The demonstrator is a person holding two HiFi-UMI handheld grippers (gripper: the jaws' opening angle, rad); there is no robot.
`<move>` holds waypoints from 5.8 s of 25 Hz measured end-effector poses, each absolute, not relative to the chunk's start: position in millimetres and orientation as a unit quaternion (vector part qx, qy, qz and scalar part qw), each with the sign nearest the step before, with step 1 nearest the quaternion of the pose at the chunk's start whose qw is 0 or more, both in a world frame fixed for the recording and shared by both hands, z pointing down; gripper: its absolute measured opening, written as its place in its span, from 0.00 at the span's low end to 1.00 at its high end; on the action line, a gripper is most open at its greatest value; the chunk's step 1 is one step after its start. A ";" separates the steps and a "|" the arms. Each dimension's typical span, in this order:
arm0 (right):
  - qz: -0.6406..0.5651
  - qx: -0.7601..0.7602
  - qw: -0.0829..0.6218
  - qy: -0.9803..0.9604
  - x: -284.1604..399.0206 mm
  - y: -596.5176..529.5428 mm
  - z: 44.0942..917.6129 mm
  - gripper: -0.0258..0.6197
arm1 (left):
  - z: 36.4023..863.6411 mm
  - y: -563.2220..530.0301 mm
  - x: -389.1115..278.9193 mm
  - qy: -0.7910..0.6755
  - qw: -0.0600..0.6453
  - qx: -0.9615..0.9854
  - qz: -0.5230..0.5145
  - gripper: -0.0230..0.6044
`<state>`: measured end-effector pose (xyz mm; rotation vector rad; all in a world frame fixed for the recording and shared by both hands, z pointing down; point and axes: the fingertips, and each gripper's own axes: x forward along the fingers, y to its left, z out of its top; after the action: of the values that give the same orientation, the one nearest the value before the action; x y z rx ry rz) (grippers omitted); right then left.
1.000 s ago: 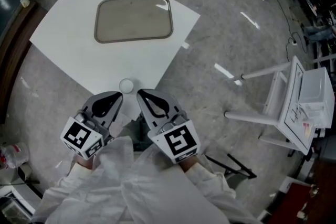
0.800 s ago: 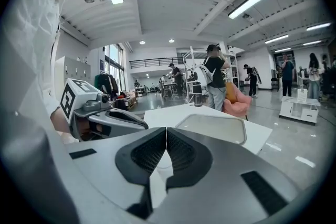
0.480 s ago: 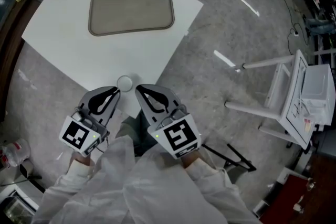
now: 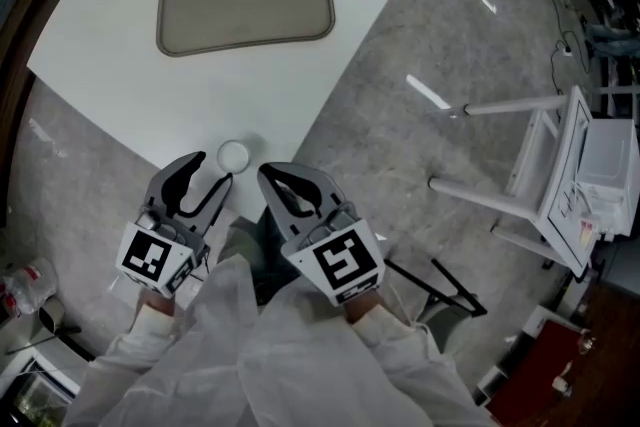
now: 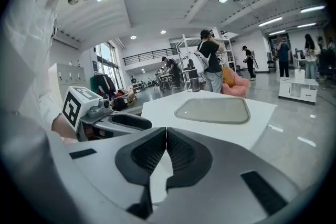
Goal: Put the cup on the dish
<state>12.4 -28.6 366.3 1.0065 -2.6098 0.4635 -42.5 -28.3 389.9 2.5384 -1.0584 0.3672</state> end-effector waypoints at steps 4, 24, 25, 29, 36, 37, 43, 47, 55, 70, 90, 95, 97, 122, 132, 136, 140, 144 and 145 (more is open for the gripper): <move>0.182 0.352 0.160 -0.904 15.8 -22.9 380.4 0.06 | 403.7 -26.6 -38.2 -0.370 0.192 0.898 0.140 0.40; 0.256 0.358 0.145 -0.886 23.5 -17.5 408.4 0.06 | 456.1 -33.0 -18.4 -0.364 0.170 0.895 0.192 0.48; 0.256 0.359 0.144 -0.886 24.1 -18.1 408.2 0.06 | 456.8 -34.8 -17.4 -0.366 0.169 0.895 0.193 0.48; 0.255 0.364 0.144 -0.884 27.6 -21.2 410.2 0.06 | 465.5 -41.3 -13.5 -0.366 0.177 0.893 0.194 0.48; 0.256 0.375 0.145 -0.879 33.9 -23.0 410.6 0.06 | 466.9 -47.8 -8.3 -0.362 0.178 0.896 0.185 0.48; 0.255 0.375 0.145 -0.879 34.6 -23.2 410.5 0.06 | 466.0 -49.0 -7.3 -0.363 0.177 0.897 0.181 0.48; 0.255 0.377 0.145 -0.879 35.3 -23.7 409.9 0.06 | 466.1 -50.4 -6.7 -0.361 0.170 0.899 0.180 0.48; 0.255 0.377 0.143 -0.879 31.8 -24.4 409.5 0.06 | 465.3 -51.0 -7.5 -0.359 0.163 0.900 0.186 0.48; 0.250 0.374 0.144 -0.882 28.4 -25.0 408.3 0.06 | 464.7 -51.3 -5.3 -0.358 0.149 0.902 0.189 0.47; 0.215 0.393 0.138 -0.883 25.2 -32.4 391.1 0.06 | 443.8 -49.5 -5.9 -0.328 0.133 0.921 0.159 0.47; 0.160 0.423 0.115 -0.885 10.5 -44.0 349.2 0.06 | 379.2 -59.6 -31.8 -0.317 0.061 0.938 0.130 0.47; 0.147 0.421 0.111 -0.888 10.5 -62.1 343.3 0.06 | 372.8 -73.5 -28.8 -0.313 0.055 0.940 0.127 0.47; 0.143 0.419 0.109 -0.890 13.8 -72.9 342.2 0.06 | 370.0 -82.6 -25.7 -0.316 0.051 0.939 0.125 0.47; 0.117 0.378 0.114 -0.911 36.2 -277.6 352.7 0.06 | 366.4 -287.0 -8.2 -0.379 0.061 0.915 0.126 0.47; 0.151 0.357 0.121 -0.914 15.6 -324.6 390.1 0.06 | 394.8 -340.9 -24.0 -0.400 0.086 0.903 0.131 0.47; 0.156 0.351 0.121 -0.915 14.5 -339.0 399.7 0.06 | 411.2 -355.4 -23.1 -0.406 0.106 0.898 0.136 0.47; 0.162 0.348 0.128 -0.914 16.0 -351.4 412.1 0.06 | 426.0 -368.7 -18.3 -0.405 0.117 0.896 0.140 0.47; 0.171 0.347 0.131 -0.913 16.4 -358.8 423.0 0.06 | 439.1 -378.4 -15.3 -0.407 0.120 0.893 0.153 0.47; 0.172 0.346 0.131 -0.913 15.2 -359.4 425.6 0.06 | 442.7 -379.6 -16.3 -0.409 0.123 0.890 0.156 0.47</move>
<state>15.2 -359.4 425.6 1.0037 -2.6510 0.5006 -16.3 -379.6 442.7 2.5983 -1.1942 0.4565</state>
